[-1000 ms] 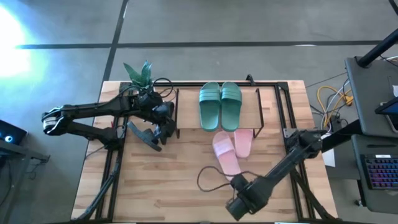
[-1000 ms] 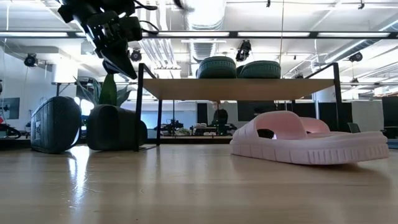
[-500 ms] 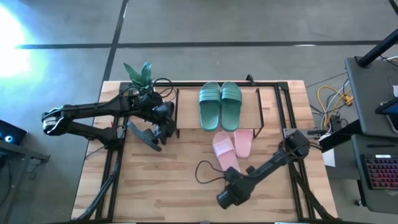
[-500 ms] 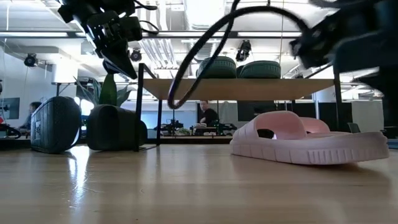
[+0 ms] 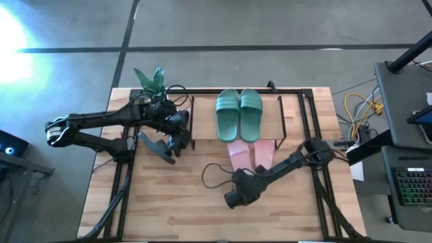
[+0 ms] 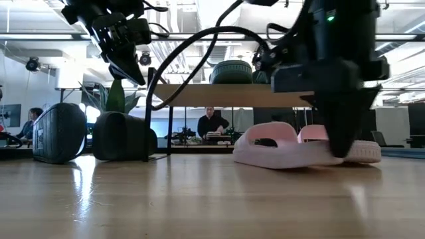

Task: Pick and place slides into the shelf
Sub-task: Put the left pink slipper under the shelf

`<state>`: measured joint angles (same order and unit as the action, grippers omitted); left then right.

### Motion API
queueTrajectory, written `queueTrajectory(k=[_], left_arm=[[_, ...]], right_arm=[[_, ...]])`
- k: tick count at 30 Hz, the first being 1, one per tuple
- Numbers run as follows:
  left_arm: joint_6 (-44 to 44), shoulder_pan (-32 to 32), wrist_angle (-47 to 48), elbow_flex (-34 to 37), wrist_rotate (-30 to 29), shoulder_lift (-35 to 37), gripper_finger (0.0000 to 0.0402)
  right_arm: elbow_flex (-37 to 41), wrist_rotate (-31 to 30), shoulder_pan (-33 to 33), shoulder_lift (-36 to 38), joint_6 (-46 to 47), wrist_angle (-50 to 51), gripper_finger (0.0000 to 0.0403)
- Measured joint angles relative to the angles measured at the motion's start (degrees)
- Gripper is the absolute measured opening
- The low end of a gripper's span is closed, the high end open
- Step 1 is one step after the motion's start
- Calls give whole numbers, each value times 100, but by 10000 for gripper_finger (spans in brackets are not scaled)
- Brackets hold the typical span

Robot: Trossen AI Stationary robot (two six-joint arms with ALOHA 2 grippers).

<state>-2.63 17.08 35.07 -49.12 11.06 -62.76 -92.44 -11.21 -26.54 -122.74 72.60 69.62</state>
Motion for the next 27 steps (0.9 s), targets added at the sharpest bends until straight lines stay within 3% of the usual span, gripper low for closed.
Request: queueTrajectory(k=[6, 16, 27], left_arm=[[24, 0, 2, 10, -15, 0, 0], [28, 1, 59, 11, -65, 0, 0], [7, 1, 46, 15, -67, 0, 0]], right_arm=[[0, -268, 303, 6, -114, -346, 9], [0, 501, 401, 590, -974, -1066, 8], [-2, 609, 1465, 468, -2585, -2418, 8]])
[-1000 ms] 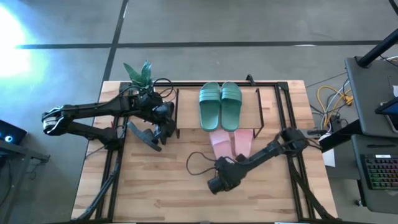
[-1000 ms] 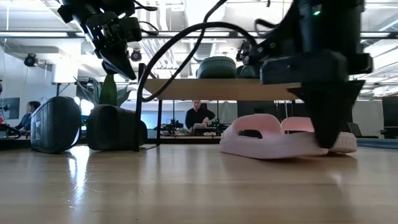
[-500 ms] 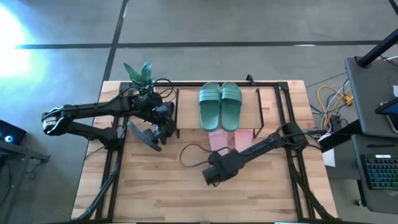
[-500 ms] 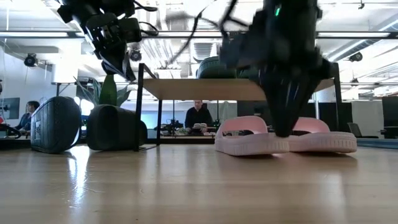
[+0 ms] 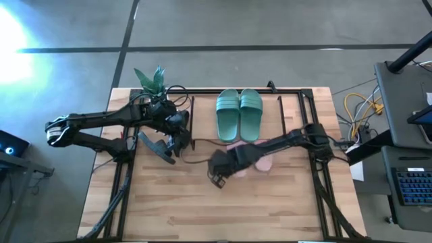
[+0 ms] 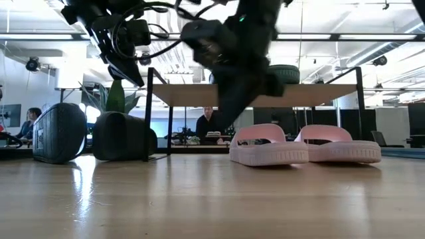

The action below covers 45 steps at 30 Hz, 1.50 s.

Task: Pick and place slides into the shelf
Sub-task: Put the left pink slipper under the shelf

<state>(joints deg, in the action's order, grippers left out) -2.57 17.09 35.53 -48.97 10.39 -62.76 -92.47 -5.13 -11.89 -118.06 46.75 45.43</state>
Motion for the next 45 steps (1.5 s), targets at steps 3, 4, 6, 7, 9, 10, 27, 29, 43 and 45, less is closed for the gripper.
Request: queueTrajectory(k=[3, 4, 6, 7, 9, 10, 27, 29, 43, 45], left_arm=[[-4, 0, 9, 0, 0, 0, 0], [-4, 0, 9, 0, 0, 0, 0], [-4, 0, 18, 0, 0, 0, 0], [-5, 1, 25, 2, 0, 0, 0], [-7, 0, 70, 8, 0, 0, 0], [-7, 1, 98, 9, 0, 0, 0], [-21, 1, 99, 81, 0, 0, 0], [-22, 1, 96, 89, 0, 0, 0], [-159, 0, 89, 156, -24, 0, 0], [-159, -1, 89, 160, -24, 0, 0]], right_arm=[[0, 0, 224, -71, -502, -170, 8], [0, -6, 278, -92, -691, -173, 8], [1, -105, 351, -142, -1032, -164, 8], [2, -206, 364, -168, -1222, -152, 8], [2, -434, 373, -223, -1584, -142, 8], [2, -538, 372, -261, -1736, -131, 8], [4, -1391, 325, -525, -2032, 1399, 8], [4, -1414, 326, -525, -1915, 1458, 8], [-67, -1655, 157, -507, -1532, 1805, 8], [-37, -1653, 134, -507, -1467, 1943, 8]])
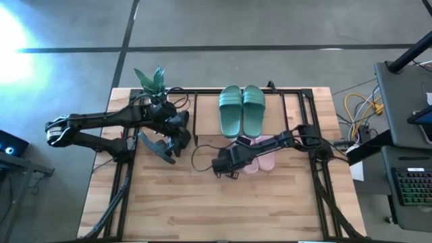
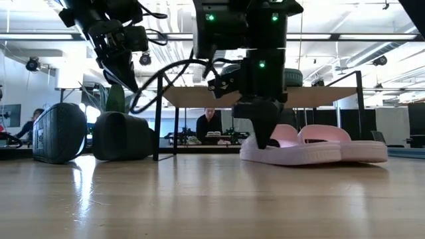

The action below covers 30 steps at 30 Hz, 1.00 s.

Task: Pick and place slides into the shelf
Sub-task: Put the left pink slipper under the shelf

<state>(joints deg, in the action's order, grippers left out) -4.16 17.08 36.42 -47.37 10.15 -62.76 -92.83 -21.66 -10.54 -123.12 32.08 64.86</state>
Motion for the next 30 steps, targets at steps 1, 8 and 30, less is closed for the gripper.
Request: queueTrajectory(k=[1, 8, 30], left_arm=[[0, 1, -2, 0, 0, 0, 0], [0, 2, -16, 0, 2, 0, 0], [64, 2, -150, 2, 2, 0, 0]], right_arm=[[14, 2, -9, 1, 34, 50, 8], [19, -30, -31, 3, 250, 174, 8], [-338, 438, -328, 577, 447, -863, 8]])
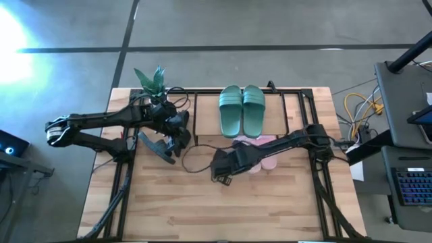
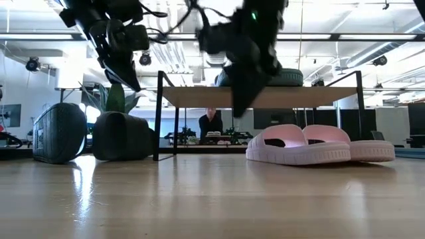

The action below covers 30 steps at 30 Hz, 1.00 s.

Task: Pick and place slides into the shelf
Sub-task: Put the left pink slipper under the shelf

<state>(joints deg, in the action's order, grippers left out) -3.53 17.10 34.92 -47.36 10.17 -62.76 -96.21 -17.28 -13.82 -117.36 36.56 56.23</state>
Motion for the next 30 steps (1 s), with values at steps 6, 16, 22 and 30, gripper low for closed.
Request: queueTrajectory(k=[6, 16, 22, 30], left_arm=[[196, -17, 17, 7, 0, 155, 0], [235, -23, 11, 296, -2, 576, 0], [242, -28, -88, 460, -8, 675, 0], [242, -28, -138, 604, -15, 671, 0]], right_arm=[[-8, -500, -160, 236, 1334, 208, 8], [93, -327, -832, 290, 3955, 1766, 8], [707, -229, -1019, 288, 4774, 1806, 8], [1416, -224, -933, 284, 4939, 926, 8]])
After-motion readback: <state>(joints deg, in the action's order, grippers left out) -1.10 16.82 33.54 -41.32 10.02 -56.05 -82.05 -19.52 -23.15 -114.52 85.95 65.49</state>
